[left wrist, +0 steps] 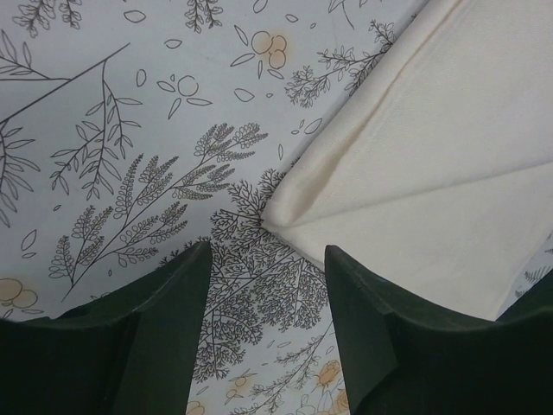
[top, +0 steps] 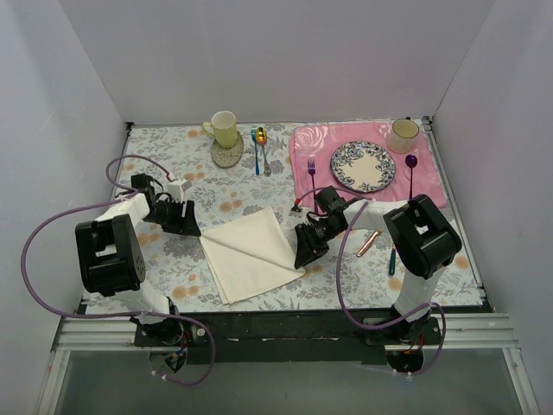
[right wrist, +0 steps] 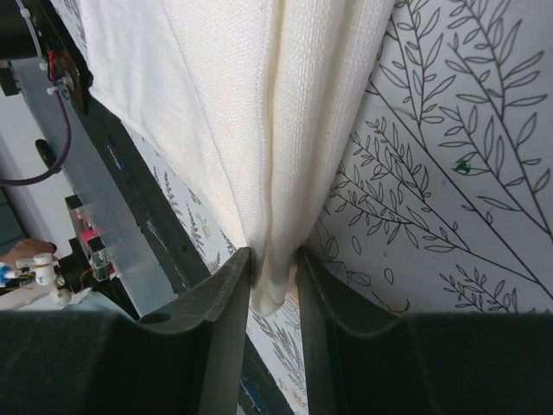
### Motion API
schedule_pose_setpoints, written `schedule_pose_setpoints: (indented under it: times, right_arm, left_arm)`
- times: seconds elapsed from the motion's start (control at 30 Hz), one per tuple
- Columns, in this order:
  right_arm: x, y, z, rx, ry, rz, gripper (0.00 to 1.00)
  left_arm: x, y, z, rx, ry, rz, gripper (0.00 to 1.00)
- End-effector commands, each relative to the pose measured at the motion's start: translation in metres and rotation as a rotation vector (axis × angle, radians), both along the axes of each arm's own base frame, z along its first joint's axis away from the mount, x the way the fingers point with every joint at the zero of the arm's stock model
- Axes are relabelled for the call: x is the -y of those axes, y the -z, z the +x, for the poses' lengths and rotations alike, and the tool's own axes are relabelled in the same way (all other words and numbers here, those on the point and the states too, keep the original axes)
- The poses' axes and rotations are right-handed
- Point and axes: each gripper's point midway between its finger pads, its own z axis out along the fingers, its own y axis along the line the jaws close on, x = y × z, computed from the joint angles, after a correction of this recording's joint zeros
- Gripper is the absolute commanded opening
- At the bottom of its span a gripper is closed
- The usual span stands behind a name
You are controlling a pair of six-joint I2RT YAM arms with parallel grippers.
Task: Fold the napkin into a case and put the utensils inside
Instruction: Move the upper triangle-folded napkin to the center of the board, then pick up the upper triangle-folded napkin from the center of the board.
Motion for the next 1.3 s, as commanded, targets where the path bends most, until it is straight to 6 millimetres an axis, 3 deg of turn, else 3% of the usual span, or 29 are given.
schedule_pose_setpoints:
  times: [0.0,0.27,0.4,0.5,0.53,0.6,0.63,0.67,0.77,0.97,1.17,1.27]
  right_arm:
    - [0.001,-0.003,-0.007,0.017,-0.029,0.010,0.35]
    - [0.004,0.004,-0.010,0.007,-0.042,-0.010,0.32]
    - [0.006,0.004,-0.011,0.014,-0.045,-0.009,0.31]
    - [0.004,0.000,-0.012,0.011,-0.050,0.008,0.34]
    - [0.002,-0.003,-0.011,0.015,-0.051,0.017,0.38]
    - [-0.003,-0.017,-0.008,0.035,-0.051,0.055,0.44]
    - [-0.004,-0.022,-0.006,0.045,-0.049,0.062,0.53]
    - [-0.005,-0.027,-0.003,0.062,-0.045,0.066,0.55]
    - [-0.002,-0.039,0.001,0.094,-0.056,0.064,0.60]
    - [-0.004,-0.054,0.041,0.197,-0.003,0.084,0.66]
    - [-0.013,-0.050,0.093,0.269,0.082,0.116,0.68]
    - [-0.023,-0.047,0.105,0.247,0.090,0.137,0.68]
  left_arm:
    - [0.004,-0.007,0.018,0.027,0.030,-0.032,0.55]
    - [0.013,-0.005,0.026,0.005,0.057,-0.091,0.52]
    - [0.033,-0.032,0.036,0.125,0.140,-0.128,0.54]
    - [0.065,-0.042,0.052,0.204,0.234,-0.110,0.53]
    - [0.087,-0.043,0.055,0.227,0.297,-0.105,0.52]
    - [0.105,-0.051,0.070,0.265,0.342,-0.101,0.52]
    - [0.122,-0.042,0.072,0.243,0.375,-0.105,0.51]
    - [0.130,-0.046,0.082,0.262,0.389,-0.105,0.51]
    - [0.156,-0.036,0.093,0.250,0.438,-0.115,0.50]
    - [0.190,-0.012,0.093,0.201,0.512,-0.143,0.45]
    - [0.204,-0.002,0.081,0.147,0.539,-0.203,0.37]
    - [0.207,0.006,0.074,0.113,0.540,-0.219,0.33]
